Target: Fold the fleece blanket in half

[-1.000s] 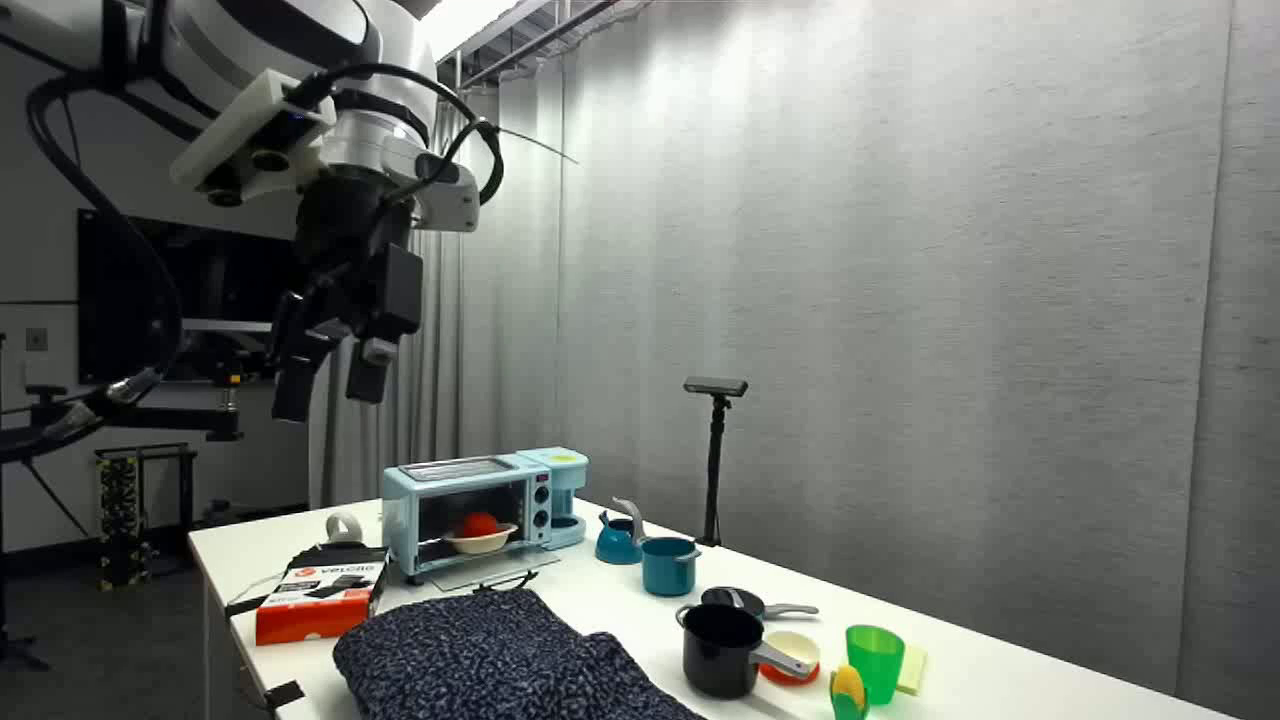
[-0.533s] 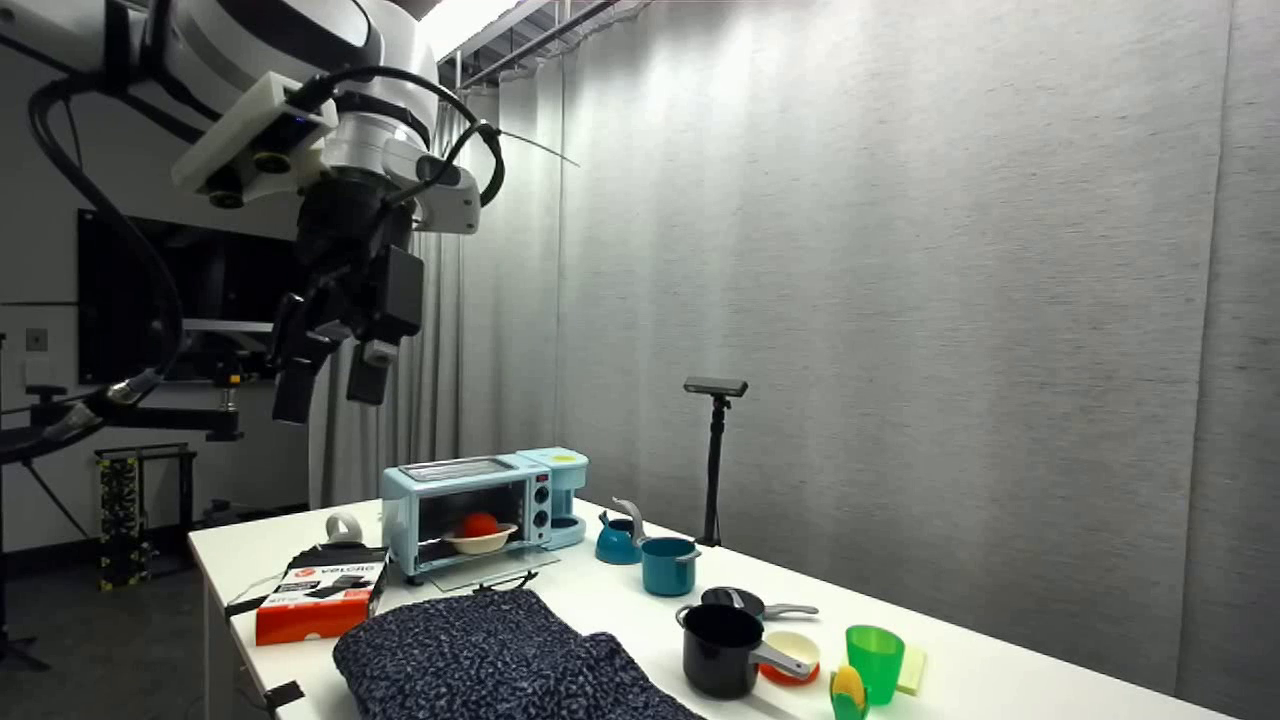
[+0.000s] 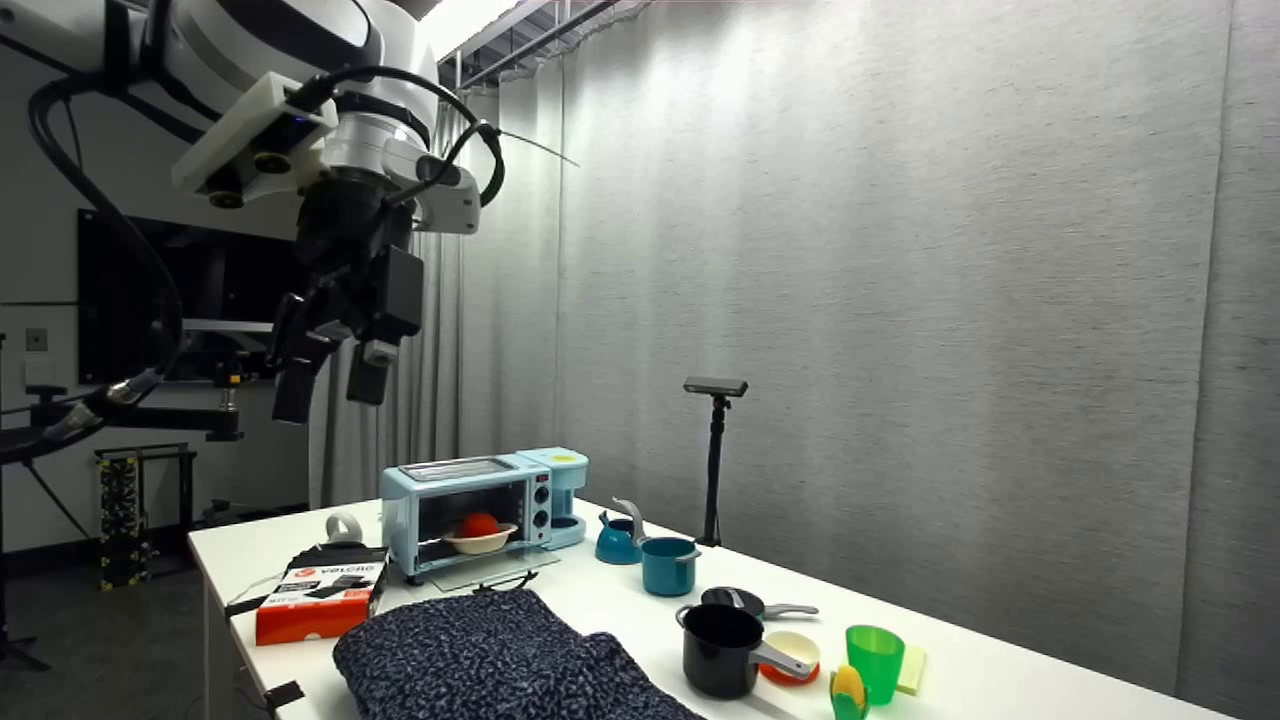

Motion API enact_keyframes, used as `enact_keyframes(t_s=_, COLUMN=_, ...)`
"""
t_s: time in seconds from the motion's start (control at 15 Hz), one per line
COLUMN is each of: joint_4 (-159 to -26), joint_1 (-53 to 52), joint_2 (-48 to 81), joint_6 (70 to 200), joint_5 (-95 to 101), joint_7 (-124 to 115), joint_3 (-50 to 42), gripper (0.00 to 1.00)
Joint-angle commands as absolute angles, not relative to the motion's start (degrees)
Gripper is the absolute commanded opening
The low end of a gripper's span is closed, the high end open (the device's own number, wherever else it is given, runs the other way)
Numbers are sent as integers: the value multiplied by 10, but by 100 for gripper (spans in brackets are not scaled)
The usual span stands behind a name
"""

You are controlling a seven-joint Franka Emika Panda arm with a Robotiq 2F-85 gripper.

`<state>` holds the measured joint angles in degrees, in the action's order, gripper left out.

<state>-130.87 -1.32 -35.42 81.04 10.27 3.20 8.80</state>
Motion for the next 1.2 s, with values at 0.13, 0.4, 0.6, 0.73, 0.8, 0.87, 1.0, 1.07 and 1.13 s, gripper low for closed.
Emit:
enact_keyframes(t_s=0.13, joint_4=-1307, joint_1=-33, joint_2=-352, joint_6=807, joint_5=109, joint_7=23, joint_3=74, gripper=100)
enact_keyframes(t_s=0.4, joint_4=-1306, joint_1=-14, joint_2=-341, joint_6=892, joint_5=117, joint_7=-27, joint_3=65, gripper=100)
enact_keyframes(t_s=0.6, joint_4=-1306, joint_1=5, joint_2=-321, joint_6=971, joint_5=131, joint_7=-78, joint_3=54, gripper=100)
enact_keyframes(t_s=0.73, joint_4=-1301, joint_1=21, joint_2=-294, joint_6=1013, joint_5=132, joint_7=-112, joint_3=43, gripper=100)
enact_keyframes(t_s=0.8, joint_4=-1295, joint_1=28, joint_2=-275, joint_6=1030, joint_5=126, joint_7=-120, joint_3=34, gripper=100)
enact_keyframes(t_s=0.87, joint_4=-1292, joint_1=34, joint_2=-259, joint_6=1045, joint_5=122, joint_7=-128, joint_3=27, gripper=100)
enact_keyframes(t_s=1.0, joint_4=-1282, joint_1=41, joint_2=-218, joint_6=1066, joint_5=119, joint_7=-120, joint_3=14, gripper=100)
enact_keyframes(t_s=1.07, joint_4=-1274, joint_1=40, joint_2=-197, joint_6=1063, joint_5=112, joint_7=-110, joint_3=7, gripper=100)
enact_keyframes(t_s=1.13, joint_4=-1263, joint_1=35, joint_2=-180, joint_6=1050, joint_5=92, joint_7=-94, joint_3=-1, gripper=100)
